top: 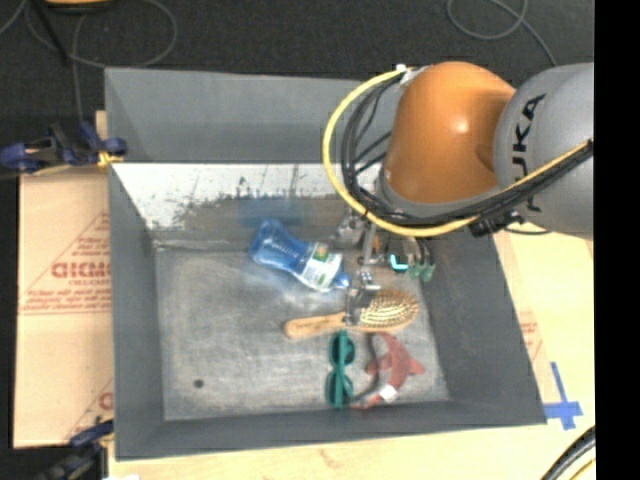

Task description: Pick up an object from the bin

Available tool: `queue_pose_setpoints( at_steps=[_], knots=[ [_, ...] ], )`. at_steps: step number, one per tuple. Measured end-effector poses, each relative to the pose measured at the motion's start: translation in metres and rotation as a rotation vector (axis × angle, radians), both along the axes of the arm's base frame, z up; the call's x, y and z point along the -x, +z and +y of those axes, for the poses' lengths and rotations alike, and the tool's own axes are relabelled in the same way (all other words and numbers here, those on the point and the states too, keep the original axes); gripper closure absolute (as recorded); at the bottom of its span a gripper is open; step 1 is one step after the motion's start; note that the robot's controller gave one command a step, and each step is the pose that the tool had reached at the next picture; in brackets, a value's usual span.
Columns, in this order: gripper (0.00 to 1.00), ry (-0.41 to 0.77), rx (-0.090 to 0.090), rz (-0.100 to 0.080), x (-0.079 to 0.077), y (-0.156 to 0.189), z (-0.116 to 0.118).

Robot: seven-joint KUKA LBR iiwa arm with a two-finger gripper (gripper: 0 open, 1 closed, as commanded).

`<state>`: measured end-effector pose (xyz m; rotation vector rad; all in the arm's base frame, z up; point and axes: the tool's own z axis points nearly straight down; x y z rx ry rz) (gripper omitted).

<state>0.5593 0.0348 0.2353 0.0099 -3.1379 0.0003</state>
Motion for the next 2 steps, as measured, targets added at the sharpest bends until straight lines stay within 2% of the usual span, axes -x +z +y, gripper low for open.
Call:
queue_pose_setpoints(
  at_steps=[1, 2],
  knots=[
    [0.0, -0.001, -0.001, -0.006, -0.001, 0.004, 0.0],
    [0.0, -0.021, -0.002, -0.013, 0.005, -0.051, 0.002]
  ],
)
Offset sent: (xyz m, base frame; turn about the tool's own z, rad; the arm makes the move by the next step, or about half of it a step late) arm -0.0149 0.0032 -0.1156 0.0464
